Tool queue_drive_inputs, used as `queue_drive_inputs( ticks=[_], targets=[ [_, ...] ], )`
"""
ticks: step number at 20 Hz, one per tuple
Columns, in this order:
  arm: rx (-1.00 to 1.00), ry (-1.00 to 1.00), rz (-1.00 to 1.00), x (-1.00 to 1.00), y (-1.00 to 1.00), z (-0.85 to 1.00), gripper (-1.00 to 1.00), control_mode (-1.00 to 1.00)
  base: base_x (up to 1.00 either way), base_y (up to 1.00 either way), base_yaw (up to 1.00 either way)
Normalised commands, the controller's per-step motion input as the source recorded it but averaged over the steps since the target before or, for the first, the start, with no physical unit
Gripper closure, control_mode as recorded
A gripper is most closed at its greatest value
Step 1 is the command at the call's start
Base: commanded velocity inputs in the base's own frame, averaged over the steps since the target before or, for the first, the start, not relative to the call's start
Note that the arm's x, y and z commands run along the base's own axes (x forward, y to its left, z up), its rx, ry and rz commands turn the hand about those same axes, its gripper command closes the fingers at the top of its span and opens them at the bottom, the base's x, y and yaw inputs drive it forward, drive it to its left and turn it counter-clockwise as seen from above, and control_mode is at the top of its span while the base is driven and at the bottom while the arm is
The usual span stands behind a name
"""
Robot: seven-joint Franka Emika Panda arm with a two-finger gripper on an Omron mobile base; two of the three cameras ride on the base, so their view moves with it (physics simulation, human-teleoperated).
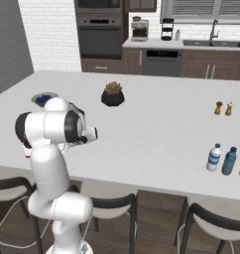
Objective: Move the plastic bottles in the middle to the plastics group, and the glass bottles in the middle to the glass group.
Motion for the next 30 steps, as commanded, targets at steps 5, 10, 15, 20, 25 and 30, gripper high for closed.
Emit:
queue_drive_inputs(
  ticks=[5, 10, 15, 20, 25, 30],
  targets=[
    [0.05, 0.00, -0.04, 0.01, -0.55, 0.31, -1.00, -1.00, 0.00, 0.00, 0.00],
    [0.14, 0.03, -0.07, 0.03, -0.92, 0.78, -1.00, -1.00, 0.00, 0.00, 0.00],
    [0.04, 0.19, -0.05, 0.00, -0.92, 1.00, -1.00, -1.00, 0.00, 0.00, 0.00],
    [-0.02, 0.30, -0.09, 0.00, -0.81, 1.00, -1.00, -1.00, 0.00, 0.00, 0.00],
    [-0.15, 0.37, -0.16, -0.01, -0.62, 1.00, -1.00, -1.00, 0.00, 0.00, 0.00],
    [-0.28, 0.40, -0.20, 0.00, -0.44, 1.00, -1.00, -1.00, 0.00, 0.00, 0.00]
  ],
)
